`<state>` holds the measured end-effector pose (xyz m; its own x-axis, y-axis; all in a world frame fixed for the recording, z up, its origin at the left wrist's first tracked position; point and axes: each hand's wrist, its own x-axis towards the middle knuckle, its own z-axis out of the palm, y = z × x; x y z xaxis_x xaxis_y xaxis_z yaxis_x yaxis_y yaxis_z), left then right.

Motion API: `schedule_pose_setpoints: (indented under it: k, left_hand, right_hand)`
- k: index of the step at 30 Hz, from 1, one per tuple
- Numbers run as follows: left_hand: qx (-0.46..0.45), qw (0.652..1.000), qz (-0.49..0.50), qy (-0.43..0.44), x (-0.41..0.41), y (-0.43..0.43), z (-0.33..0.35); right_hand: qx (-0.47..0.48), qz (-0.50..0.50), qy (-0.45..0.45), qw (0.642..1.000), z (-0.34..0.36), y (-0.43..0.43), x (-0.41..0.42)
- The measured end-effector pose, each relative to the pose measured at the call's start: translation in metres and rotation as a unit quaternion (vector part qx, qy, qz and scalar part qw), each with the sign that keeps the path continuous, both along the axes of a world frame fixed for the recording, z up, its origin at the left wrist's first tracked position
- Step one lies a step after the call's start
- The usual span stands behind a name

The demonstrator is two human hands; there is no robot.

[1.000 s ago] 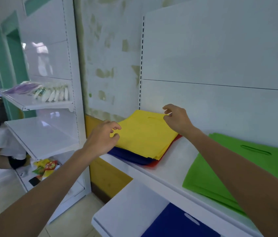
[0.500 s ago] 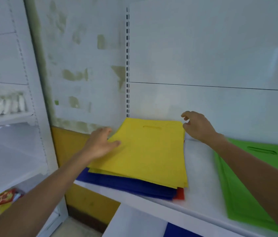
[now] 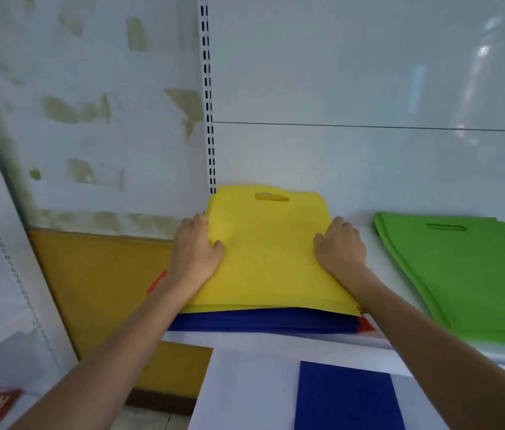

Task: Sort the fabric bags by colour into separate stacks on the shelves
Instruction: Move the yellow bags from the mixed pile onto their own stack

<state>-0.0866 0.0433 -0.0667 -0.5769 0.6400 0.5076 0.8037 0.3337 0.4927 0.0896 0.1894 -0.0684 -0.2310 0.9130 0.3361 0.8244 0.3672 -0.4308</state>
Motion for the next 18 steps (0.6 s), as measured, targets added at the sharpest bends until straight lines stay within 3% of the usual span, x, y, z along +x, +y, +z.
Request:
schedule_pose_setpoints:
  k: [5, 12, 15, 18]
  left_hand:
    - [0.029, 0.999, 0.005, -0.024, -0.002, -0.002, -0.003]
    - [0.059, 0.997, -0.017, 0.047, -0.001, -0.006, -0.002]
    - [0.020, 0.996, -0.033, 0.075, 0.000, -0.012, 0.008]
    - [-0.019, 0.990, -0.084, 0.107, 0.007, -0.017, 0.024]
  right_hand:
    - [0.107, 0.001, 0.029, 0.994, -0.001, -0.002, 0.002]
    - [0.161, -0.002, 0.026, 0.987, -0.003, -0.001, 0.005]
    - [0.178, 0.021, 0.003, 0.984, 0.009, -0.006, 0.009]
    - [0.183, 0.045, 0.068, 0.980, 0.030, -0.011, 0.029]
